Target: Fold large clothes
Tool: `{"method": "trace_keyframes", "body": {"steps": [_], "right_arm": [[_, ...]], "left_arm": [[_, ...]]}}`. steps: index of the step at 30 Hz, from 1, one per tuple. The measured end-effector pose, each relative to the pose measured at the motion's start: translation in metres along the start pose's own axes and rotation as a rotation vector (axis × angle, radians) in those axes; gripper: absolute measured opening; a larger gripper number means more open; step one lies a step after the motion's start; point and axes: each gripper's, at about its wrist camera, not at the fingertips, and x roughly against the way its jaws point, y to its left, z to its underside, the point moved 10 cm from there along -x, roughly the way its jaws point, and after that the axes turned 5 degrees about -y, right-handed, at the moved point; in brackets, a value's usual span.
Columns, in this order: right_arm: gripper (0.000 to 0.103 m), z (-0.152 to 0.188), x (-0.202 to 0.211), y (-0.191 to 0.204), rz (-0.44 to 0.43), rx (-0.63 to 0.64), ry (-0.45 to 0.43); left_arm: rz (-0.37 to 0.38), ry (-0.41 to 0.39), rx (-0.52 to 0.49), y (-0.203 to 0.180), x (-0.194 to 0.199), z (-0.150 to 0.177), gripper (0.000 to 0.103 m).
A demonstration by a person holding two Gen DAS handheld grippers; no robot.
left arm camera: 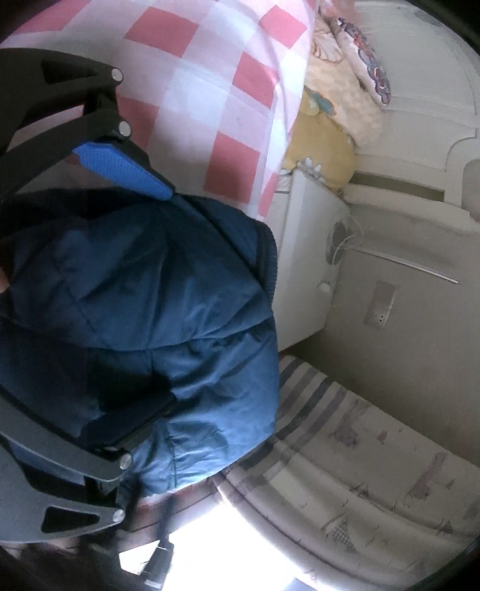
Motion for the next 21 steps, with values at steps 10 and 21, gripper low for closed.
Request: {"method": "trace_keyframes", "body": {"steps": [10,21], "right_arm": [[0.049,-0.056,-0.105,-0.009,-0.003,-0.016,0.157],[0.050,-0.082,-0.128,0.019,0.169,0.106,0.144]], "left_arm": [[-0.021,0.015,0.025,0.008,-0.003,0.002,0.101],[-0.035,0.014,0.033,0.012,-0.001,0.001,0.101]]}}
